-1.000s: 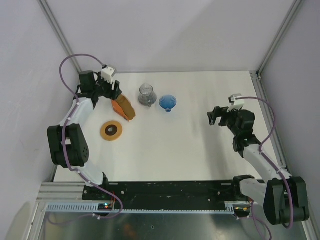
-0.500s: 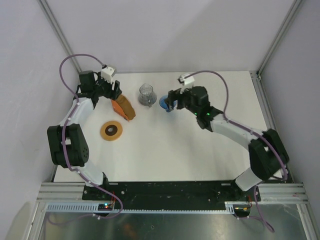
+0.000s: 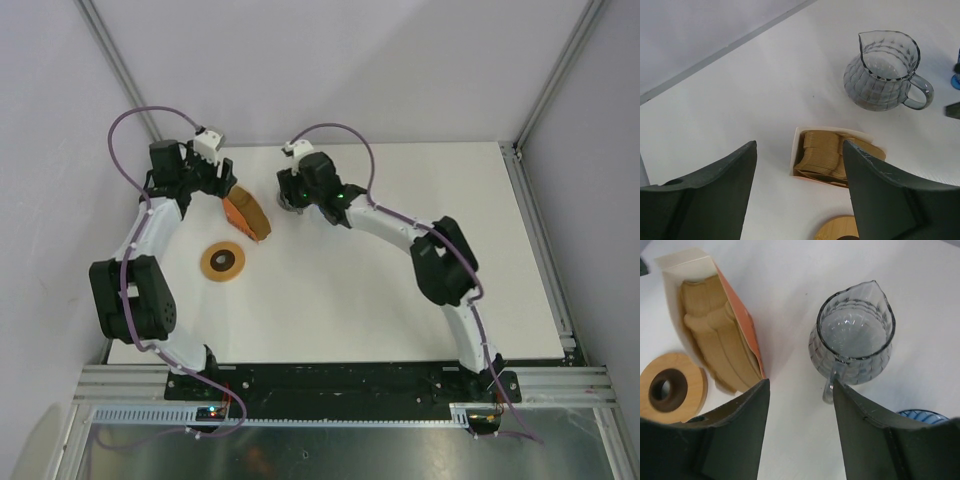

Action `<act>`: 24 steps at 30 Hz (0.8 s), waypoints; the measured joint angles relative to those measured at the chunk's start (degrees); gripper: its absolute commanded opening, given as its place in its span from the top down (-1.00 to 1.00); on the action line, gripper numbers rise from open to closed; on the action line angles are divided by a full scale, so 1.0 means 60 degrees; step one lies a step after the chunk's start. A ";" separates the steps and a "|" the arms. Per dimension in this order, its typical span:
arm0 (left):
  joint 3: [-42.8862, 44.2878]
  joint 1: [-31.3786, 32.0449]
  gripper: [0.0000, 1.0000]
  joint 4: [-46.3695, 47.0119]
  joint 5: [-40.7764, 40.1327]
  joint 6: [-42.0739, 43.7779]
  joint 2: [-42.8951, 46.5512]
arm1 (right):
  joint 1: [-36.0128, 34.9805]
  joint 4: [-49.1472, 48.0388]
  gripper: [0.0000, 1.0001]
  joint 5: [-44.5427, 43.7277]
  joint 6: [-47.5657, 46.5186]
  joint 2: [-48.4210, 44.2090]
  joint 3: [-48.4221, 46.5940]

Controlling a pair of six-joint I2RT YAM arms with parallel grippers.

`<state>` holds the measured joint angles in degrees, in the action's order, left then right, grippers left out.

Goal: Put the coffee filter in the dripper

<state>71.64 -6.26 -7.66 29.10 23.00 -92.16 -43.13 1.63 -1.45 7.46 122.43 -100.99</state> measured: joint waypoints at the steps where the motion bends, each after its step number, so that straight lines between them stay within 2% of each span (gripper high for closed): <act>1: -0.0015 -0.0011 -0.49 0.0004 -0.0007 0.0000 0.0036 | -0.0087 0.0404 -0.14 -0.0197 -0.0007 0.0393 -0.0597; 6: -0.0237 -0.0087 -0.50 0.0000 0.0000 0.0000 0.0168 | -0.0401 0.1982 -0.22 -0.1220 0.0007 0.1534 -0.2430; 16: -0.0423 -0.0127 -0.52 -0.0040 0.0222 -0.0004 0.0379 | -0.0459 0.2827 -0.17 -0.2055 0.0131 0.1949 -0.2830; 24: -0.0474 -0.0131 -0.55 -0.0036 0.0419 -0.0004 0.0809 | -0.0317 0.3271 0.02 -0.2073 0.0229 0.2816 -0.3523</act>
<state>68.79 -7.05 -7.88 31.62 22.98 -87.31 -45.04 21.26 -13.89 8.84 139.33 -122.13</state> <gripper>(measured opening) 0.769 0.540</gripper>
